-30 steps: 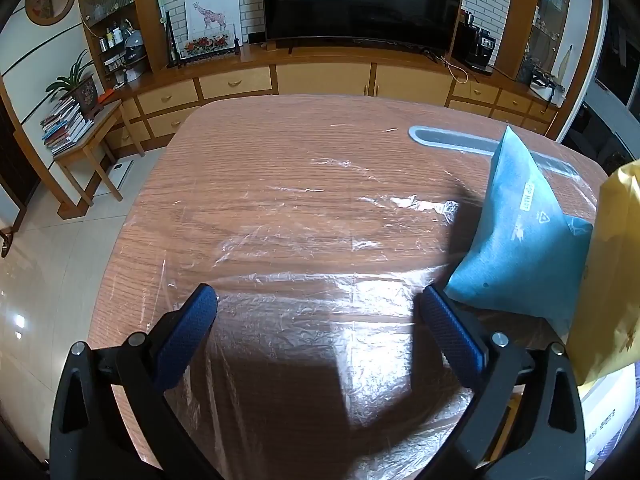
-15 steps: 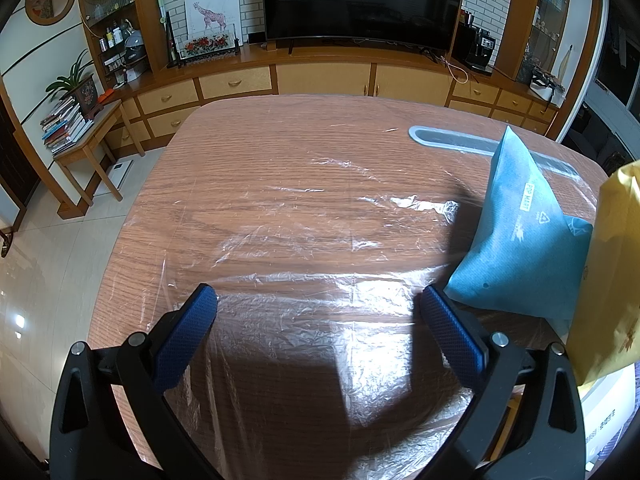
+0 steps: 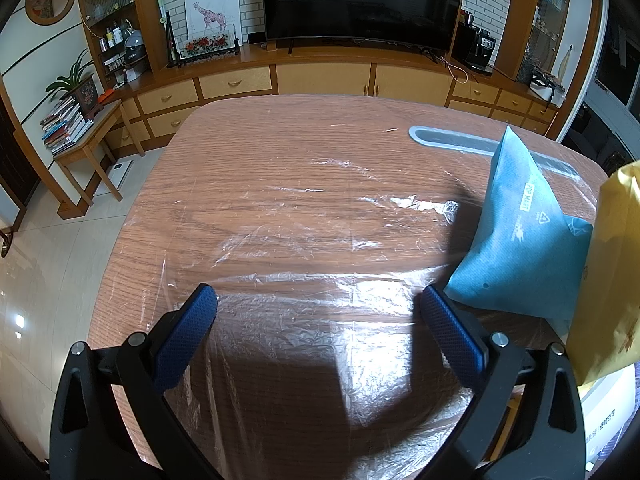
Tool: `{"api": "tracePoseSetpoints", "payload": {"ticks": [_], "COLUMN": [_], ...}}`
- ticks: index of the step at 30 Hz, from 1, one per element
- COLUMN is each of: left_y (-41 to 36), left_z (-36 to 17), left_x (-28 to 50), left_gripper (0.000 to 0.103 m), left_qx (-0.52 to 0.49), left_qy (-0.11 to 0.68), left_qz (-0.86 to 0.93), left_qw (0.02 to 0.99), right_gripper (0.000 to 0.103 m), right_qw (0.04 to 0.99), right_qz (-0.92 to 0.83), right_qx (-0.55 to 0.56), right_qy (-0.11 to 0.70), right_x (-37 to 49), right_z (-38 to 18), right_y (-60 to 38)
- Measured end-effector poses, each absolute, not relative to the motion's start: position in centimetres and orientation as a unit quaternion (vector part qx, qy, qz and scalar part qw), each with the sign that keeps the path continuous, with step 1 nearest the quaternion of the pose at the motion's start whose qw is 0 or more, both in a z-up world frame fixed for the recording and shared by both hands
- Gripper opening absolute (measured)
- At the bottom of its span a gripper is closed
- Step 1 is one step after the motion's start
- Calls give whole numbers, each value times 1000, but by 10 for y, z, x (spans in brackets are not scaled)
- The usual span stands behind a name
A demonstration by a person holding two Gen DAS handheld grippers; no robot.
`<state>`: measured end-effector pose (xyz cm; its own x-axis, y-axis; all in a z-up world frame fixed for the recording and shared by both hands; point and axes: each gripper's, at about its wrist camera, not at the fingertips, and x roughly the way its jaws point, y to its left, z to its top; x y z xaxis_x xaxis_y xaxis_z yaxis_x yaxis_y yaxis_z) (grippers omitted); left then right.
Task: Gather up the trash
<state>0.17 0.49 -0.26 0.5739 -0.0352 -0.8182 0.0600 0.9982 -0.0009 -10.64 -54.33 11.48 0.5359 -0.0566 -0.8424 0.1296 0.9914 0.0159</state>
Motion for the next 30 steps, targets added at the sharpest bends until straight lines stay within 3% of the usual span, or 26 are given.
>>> {"api": "tracePoseSetpoints", "payload": {"ticks": [23,30], "left_y": [7,26], "left_z": [0,49], "left_x": [2,-25], "left_gripper": [102,101], "left_qx": [13,-19], "left_qy": [465,411], "left_qz": [-23,-40], "left_qw": [885,910], "right_gripper": [99,99], "right_qw": [866,878], "right_qz": [-66,-75], "right_qx": [45,130], "right_qy": [494,455], "right_x": [-97,-133], "right_z": [112,160], "right_y": [-552,-569]}}
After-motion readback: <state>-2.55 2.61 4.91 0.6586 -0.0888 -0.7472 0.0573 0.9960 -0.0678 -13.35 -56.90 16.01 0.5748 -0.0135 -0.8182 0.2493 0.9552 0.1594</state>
